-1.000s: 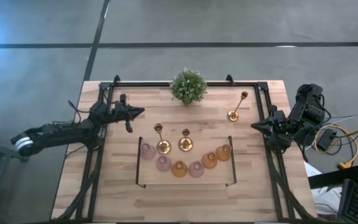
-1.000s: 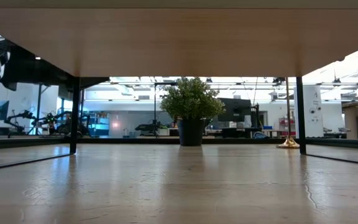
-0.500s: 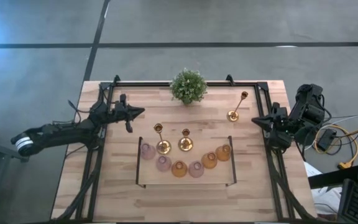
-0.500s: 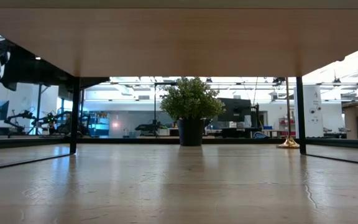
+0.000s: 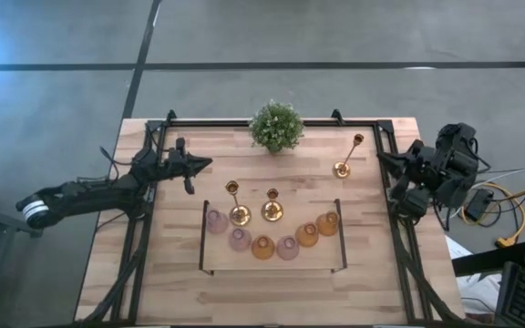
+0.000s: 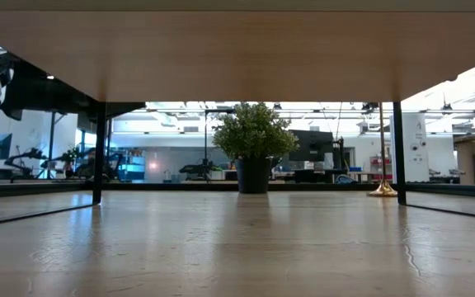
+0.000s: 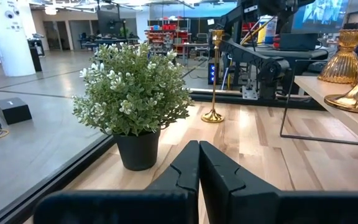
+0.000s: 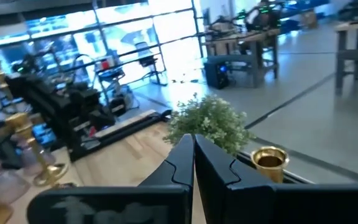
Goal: Pick & Place candle stick holders
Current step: Put the gold candle holder on the shelf
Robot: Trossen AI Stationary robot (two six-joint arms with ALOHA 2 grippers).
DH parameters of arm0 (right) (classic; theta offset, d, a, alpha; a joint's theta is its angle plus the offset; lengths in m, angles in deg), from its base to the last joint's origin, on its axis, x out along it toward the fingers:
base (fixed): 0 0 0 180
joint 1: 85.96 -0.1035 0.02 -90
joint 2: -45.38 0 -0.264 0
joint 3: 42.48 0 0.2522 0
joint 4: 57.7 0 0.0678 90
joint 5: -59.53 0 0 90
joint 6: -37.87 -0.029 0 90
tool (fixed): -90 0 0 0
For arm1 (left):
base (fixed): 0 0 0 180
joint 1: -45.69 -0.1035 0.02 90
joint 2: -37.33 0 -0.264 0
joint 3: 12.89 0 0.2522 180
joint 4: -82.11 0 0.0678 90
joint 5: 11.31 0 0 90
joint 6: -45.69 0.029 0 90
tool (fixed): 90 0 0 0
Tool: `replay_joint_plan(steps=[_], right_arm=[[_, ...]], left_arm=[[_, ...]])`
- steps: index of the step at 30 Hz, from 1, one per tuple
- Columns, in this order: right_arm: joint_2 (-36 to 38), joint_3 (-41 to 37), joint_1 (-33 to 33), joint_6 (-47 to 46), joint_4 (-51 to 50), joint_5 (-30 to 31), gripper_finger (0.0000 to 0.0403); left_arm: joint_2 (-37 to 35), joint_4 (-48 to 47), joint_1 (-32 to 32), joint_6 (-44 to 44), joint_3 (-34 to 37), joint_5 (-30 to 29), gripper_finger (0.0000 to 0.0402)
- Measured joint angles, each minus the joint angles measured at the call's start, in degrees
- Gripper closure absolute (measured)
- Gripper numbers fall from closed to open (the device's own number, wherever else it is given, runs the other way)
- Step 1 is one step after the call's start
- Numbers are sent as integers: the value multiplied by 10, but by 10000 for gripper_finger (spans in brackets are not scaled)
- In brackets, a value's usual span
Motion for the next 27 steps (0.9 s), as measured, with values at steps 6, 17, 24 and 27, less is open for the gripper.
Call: replay_joint_plan(steps=[6,17,24,27], right_arm=[[-1,-37,73,-46,2,-5,394],[-105,-48,260,57,153,-146,394],[-164,-76,353,-130,34,-239,394],[-180,-99,361,-177,28,-250,394]], left_arm=[[0,0,0,0,0,0,387],[0,-1,0,0,0,0,387],[0,-2,0,0,0,0,387],[0,-2,0,0,0,0,388]])
